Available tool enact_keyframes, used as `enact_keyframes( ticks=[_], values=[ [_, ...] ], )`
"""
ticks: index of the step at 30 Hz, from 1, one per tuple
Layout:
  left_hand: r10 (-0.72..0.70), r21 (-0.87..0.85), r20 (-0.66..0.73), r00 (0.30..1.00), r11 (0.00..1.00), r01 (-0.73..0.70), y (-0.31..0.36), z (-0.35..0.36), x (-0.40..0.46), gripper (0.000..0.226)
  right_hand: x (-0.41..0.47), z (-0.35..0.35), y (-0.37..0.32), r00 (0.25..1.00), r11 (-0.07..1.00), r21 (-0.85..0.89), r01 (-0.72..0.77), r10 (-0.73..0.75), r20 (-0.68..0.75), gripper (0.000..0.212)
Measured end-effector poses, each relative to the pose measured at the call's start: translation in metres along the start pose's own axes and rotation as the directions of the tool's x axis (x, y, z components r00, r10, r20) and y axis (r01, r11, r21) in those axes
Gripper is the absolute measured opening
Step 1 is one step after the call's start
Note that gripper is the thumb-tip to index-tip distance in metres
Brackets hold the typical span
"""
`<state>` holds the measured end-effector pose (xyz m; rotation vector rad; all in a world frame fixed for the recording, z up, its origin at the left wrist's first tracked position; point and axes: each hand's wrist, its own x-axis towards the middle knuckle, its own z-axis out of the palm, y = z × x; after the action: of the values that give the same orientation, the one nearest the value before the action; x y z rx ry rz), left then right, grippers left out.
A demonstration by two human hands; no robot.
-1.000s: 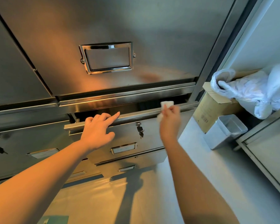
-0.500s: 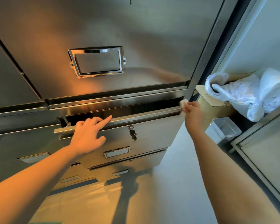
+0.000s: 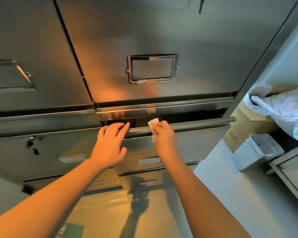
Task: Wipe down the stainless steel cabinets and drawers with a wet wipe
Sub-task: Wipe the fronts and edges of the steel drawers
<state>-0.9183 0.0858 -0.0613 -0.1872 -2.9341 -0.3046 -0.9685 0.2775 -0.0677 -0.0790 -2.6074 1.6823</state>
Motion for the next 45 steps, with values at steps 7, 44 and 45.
enact_keyframes(
  ticks=[7,44,45],
  values=[
    [-0.087,-0.189,0.075,0.993,0.977,0.1,-0.053,-0.008,-0.032,0.075,-0.037,0.087,-0.043,0.987,0.996,0.055,0.07,-0.077,0.14,0.012],
    [-0.485,-0.195,-0.066,0.872,0.863,0.465,-0.272,-0.033,-0.117,0.072,-0.072,0.25,-0.092,0.989,0.999,-0.034,0.017,-0.021,-0.15,0.022],
    [-0.503,-0.176,-0.07,0.861,0.856,0.486,-0.279,-0.033,-0.115,0.073,-0.066,0.254,-0.092,0.979,0.999,0.01,-0.047,0.048,-0.199,0.023]
  ],
)
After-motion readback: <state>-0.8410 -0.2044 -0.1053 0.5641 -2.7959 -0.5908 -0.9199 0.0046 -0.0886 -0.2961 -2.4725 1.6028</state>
